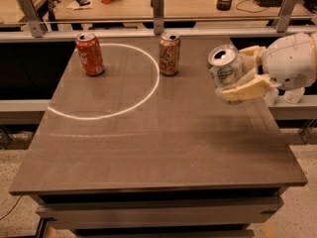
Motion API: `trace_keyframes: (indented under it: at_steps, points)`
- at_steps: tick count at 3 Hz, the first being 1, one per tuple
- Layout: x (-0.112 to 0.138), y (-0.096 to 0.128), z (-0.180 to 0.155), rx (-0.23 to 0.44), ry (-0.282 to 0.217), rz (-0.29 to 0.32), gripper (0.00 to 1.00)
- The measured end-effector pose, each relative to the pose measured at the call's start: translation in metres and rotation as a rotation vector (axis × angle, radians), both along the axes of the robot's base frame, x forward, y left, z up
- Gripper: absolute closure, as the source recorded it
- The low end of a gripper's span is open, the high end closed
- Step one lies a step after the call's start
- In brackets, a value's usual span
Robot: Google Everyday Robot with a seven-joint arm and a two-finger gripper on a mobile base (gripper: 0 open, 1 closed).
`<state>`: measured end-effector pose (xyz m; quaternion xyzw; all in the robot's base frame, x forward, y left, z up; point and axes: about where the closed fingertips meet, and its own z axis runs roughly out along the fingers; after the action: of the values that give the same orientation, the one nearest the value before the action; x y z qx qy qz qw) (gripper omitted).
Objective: Knock 7up can over
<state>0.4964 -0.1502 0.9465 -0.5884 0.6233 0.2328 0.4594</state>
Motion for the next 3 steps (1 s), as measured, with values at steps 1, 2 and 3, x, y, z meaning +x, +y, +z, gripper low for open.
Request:
trace_keyframes:
  at_steps: [1,2,3]
  points:
    - [-0.007,-0.002,0.004,-0.208,0.002,0.131,1.00]
    - [-0.017,-0.001,0.006,-0.392,-0.019,0.251,1.00]
    - [-0.029,-0.001,0.005,-0.584,-0.102,0.314,1.00]
